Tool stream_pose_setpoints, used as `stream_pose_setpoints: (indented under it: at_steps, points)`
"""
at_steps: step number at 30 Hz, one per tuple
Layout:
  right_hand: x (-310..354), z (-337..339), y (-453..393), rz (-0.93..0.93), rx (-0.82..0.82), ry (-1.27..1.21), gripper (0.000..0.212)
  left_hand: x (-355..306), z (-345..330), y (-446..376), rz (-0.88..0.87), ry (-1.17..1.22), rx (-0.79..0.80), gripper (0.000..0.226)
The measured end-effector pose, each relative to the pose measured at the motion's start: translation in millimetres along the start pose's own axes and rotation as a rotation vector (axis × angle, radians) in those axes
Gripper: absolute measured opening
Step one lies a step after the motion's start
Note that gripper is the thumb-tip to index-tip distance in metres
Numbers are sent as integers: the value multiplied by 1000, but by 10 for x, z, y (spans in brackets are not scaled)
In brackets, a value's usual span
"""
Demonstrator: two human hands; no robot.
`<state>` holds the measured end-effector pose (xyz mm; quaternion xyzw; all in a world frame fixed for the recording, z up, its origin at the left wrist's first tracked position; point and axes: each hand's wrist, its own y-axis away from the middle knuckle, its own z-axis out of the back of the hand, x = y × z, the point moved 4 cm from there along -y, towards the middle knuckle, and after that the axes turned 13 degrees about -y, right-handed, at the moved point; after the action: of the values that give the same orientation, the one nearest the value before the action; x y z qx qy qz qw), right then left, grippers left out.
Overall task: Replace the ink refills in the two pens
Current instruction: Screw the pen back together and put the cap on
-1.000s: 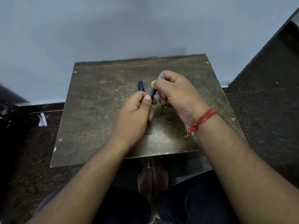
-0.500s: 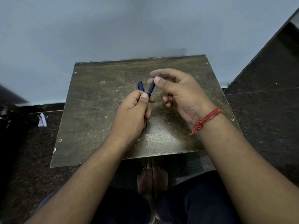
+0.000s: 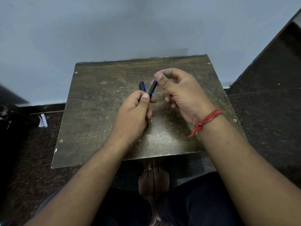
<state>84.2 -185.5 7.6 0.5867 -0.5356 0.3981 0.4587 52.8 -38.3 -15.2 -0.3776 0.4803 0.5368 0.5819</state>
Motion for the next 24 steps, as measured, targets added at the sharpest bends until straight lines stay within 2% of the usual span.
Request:
stream_pose_setpoints:
  at_steps: [4,7,13,20,24]
  points:
    - [-11,-27,3,-28,83,-105,15,8,-4,-1,0,2,5,29]
    - [-32,-59,-7,-32,66,-80,5,22,1,-4,-1,-35,3,30]
    - [-74,-20,-24,-27,0,-23,22,20,-19,-12,-7,-30,6,29]
    - [-28,-24,-8,-49,112,-143,17,11,2,-11,-1,12,-14,30]
    - [-40,-67,1,-67,78,-138,3,15,-5,-13,-4,-3,-13,30]
